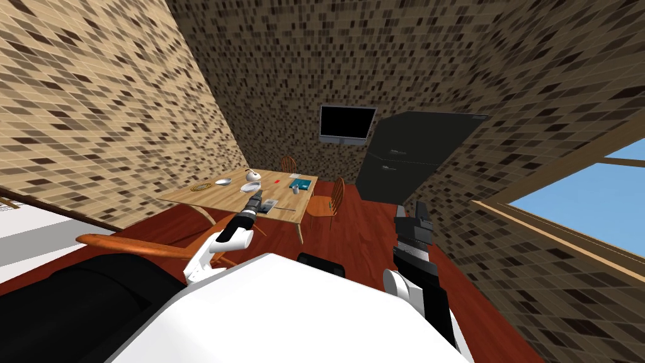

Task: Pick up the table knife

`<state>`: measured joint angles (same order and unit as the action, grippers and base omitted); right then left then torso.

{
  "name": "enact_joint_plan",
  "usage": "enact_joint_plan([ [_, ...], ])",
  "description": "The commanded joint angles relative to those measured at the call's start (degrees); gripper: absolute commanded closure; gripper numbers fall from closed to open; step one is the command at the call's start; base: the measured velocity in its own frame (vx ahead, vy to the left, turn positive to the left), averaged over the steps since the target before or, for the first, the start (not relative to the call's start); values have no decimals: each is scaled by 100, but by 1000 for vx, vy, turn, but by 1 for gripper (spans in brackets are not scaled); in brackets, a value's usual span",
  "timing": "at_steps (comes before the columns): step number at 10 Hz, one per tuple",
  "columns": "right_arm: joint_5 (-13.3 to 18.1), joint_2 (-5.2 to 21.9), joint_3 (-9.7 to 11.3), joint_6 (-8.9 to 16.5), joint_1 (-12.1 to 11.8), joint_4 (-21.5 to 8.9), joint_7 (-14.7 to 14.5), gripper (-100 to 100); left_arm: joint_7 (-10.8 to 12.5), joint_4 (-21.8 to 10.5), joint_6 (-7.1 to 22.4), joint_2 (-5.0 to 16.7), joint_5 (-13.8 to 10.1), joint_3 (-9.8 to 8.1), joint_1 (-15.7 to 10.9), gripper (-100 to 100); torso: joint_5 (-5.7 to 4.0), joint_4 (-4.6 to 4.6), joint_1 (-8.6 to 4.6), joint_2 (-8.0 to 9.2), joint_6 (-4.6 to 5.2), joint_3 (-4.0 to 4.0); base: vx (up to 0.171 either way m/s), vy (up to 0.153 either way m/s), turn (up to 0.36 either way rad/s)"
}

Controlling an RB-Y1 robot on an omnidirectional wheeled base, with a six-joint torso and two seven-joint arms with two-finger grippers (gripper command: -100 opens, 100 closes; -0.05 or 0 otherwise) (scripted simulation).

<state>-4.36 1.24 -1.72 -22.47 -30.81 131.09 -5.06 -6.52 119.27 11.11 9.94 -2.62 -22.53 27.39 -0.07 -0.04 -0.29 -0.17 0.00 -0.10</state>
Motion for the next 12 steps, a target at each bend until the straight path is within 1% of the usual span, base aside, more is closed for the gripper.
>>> enact_joint_plan([
  [1,0,0,0,0,0,0,0,0,-46,21,286,-42,11,-50,-4,-100,0,0,0,0,0,0,54,-69,-28],
  [2,0,0,0,0,0,0,0,0,-46,21,315,-42,11,-50,-4,-100,0,0,3,0,-1,0,30,-24,9],
  [3,0,1,-1,0,0,0,0,0,-100,-66,538,-50,-16,-173,11,-100,2,1,17,6,-1,3,61,-34,-71],
  [4,0,0,0,0,0,0,0,0,-100,-66,641,-50,-16,-173,11,-100,3,1,17,-1,1,0,58,-39,-41],
  [5,0,0,-1,0,0,0,0,0,-154,-156,876,-62,-41,-287,29,-100,3,0,16,-1,-1,-1,72,-66,-74],
  [6,0,0,0,0,0,0,0,0,-154,-156,967,-62,-41,-287,29,-100,2,-1,8,-6,0,-3,70,-59,-28],
  [7,0,0,-1,0,-1,0,0,0,-210,-248,1162,-78,-63,-393,49,-100,1,-1,8,-6,-1,-3,92,-56,-78],
  [8,0,0,0,0,0,0,0,0,-210,-248,1291,-78,-63,-393,49,-100,1,-2,8,-12,0,-7,78,-38,-30],
  [9,0,1,-1,0,-1,0,0,0,-266,-341,1484,-97,-83,-489,72,-100,2,-2,14,-9,-1,-5,89,-36,-64],
  [10,0,1,-1,0,-1,0,0,0,-266,-341,1612,-97,-83,-489,72,-100,3,-2,16,-12,0,-7,74,-29,-39],
  [11,0,1,-1,0,-1,0,0,0,-322,-436,1773,-120,-100,-576,97,-100,3,-2,17,-7,-1,-5,99,-37,-87],
  [12,0,1,-1,0,-1,0,0,0,-322,-436,1928,-120,-100,-576,97,-100,3,-3,16,-15,1,-8,79,-29,-33],
])
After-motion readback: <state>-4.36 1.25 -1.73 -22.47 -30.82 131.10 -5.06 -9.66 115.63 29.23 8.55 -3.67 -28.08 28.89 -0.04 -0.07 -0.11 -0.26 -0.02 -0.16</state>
